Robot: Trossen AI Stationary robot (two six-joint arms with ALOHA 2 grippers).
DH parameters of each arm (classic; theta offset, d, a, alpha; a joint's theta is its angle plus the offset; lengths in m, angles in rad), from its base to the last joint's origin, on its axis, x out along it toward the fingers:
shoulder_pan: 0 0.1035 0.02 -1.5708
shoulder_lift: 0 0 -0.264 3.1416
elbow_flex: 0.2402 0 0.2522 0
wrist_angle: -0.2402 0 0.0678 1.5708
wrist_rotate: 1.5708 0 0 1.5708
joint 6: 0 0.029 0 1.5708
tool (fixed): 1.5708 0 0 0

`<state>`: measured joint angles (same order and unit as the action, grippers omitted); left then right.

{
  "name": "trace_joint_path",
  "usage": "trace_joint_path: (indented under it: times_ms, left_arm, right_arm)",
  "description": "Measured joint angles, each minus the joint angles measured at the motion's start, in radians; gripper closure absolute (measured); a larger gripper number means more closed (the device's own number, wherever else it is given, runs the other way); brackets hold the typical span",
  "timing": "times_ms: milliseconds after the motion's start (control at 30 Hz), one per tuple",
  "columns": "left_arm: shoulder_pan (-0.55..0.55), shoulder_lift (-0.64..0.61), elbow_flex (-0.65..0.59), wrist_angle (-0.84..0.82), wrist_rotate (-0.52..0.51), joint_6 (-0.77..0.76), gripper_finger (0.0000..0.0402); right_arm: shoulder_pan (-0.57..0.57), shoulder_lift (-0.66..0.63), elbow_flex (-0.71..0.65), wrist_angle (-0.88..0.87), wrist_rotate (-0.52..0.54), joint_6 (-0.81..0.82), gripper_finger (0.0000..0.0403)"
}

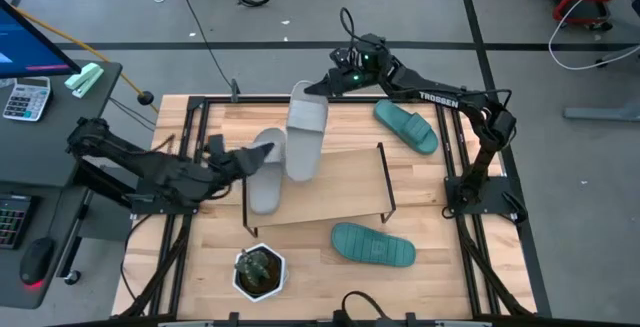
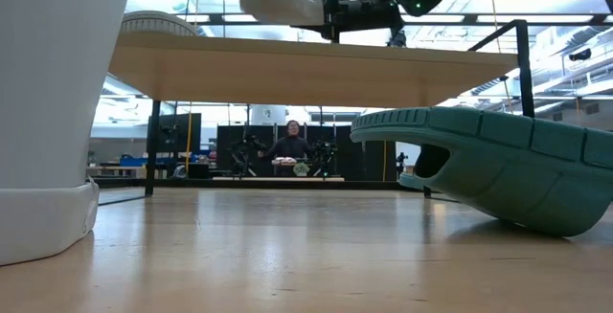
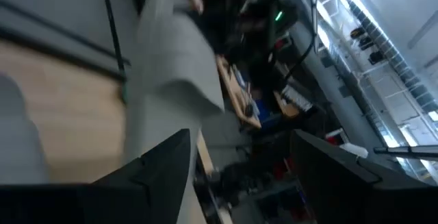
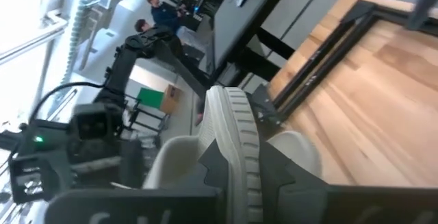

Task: Pick and place slides into the shelf
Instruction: Put the gray slide on the shelf

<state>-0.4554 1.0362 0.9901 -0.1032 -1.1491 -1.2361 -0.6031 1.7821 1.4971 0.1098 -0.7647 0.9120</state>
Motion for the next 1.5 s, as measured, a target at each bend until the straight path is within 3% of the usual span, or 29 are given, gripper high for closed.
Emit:
trace_joint_path:
  times_ms: [133, 333, 833, 1500]
  left_arm:
    - [-0.037, -0.066, 0.000, 0.001, -0.103, 0.099, 0.0157]
    - [-0.054, -0.113, 0.000, 0.002, -0.150, 0.178, 0.0165]
    - [-0.054, -0.116, 0.000, 0.001, -0.183, 0.222, 0.0171]
    - [-0.054, -0.116, 0.000, 0.003, -0.193, 0.227, 0.0173]
  right_arm:
    - [-0.006, 0.000, 0.000, -0.055, -0.001, -0.026, 0.0369]
    - [-0.002, 0.025, 0.000, -0.084, -0.010, -0.049, 0.0369]
    - [0.070, 0.137, 0.000, -0.090, -0.051, 0.011, 0.0369]
    - [0.102, 0.175, 0.000, -0.119, 0.010, -0.009, 0.0370]
